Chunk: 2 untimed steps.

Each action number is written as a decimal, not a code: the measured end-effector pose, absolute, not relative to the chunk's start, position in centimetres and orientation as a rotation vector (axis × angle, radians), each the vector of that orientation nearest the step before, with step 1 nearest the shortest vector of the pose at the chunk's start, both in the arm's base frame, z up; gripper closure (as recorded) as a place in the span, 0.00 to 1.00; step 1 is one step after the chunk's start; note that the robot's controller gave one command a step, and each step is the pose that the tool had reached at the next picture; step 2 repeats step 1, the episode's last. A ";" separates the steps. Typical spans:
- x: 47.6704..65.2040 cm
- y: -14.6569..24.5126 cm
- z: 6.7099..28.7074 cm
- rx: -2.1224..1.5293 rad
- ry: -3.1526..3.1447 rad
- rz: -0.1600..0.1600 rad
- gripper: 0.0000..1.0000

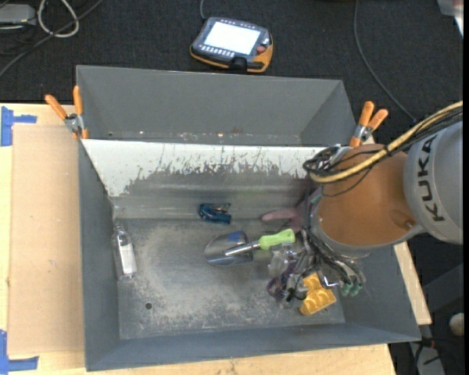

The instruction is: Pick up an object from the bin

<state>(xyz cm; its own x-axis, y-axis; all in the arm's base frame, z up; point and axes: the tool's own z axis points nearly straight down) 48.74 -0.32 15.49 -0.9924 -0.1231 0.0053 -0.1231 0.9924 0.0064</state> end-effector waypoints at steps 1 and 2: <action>51.9 -1.5 20.8 0.377 -3.119 -0.008 1.00; 51.9 -1.5 20.8 0.377 -3.119 -0.008 1.00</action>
Offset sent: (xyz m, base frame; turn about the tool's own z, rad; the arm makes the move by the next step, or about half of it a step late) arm 0.0027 -0.0033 0.0311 0.0061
